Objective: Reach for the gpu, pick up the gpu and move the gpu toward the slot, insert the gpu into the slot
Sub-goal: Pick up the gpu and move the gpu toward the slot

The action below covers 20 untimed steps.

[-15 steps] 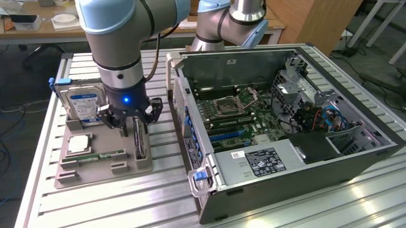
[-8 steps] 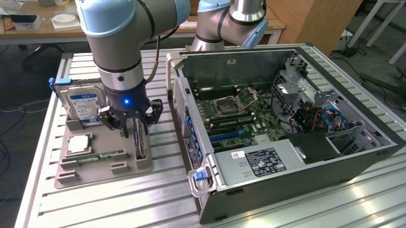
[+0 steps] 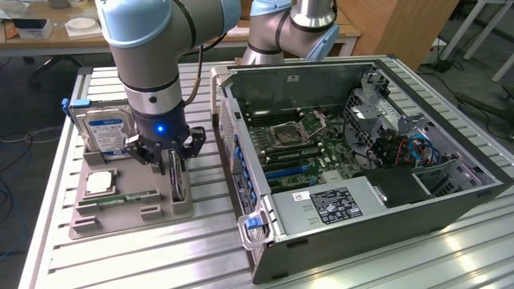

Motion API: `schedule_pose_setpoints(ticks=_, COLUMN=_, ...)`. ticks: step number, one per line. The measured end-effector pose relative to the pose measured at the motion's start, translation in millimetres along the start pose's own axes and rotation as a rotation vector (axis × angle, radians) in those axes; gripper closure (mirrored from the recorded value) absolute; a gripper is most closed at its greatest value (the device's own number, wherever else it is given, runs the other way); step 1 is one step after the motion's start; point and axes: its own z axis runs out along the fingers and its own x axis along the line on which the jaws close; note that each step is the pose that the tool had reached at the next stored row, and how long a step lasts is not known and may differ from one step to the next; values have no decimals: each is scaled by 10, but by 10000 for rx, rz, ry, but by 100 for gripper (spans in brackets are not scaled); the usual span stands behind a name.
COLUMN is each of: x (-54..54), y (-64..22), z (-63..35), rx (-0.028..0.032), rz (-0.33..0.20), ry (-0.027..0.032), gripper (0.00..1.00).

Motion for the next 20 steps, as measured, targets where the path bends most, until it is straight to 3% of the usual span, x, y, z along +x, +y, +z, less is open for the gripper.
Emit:
schedule_pose_setpoints(ticks=3, x=0, y=0, z=1, rx=0, rz=1, ry=0, gripper=56)
schedule_pose_setpoints(ticks=4, x=0, y=0, z=1, rx=0, rz=0, ry=0, gripper=63)
schedule_pose_setpoints(ticks=6, x=0, y=0, z=1, rx=0, rz=1, ry=-1, gripper=63)
schedule_pose_setpoints(ticks=7, x=0, y=0, z=1, rx=0, rz=0, ry=0, gripper=70)
schedule_pose_setpoints(ticks=20, x=-23, y=0, z=10, rx=-1, rz=0, ry=-1, gripper=70)
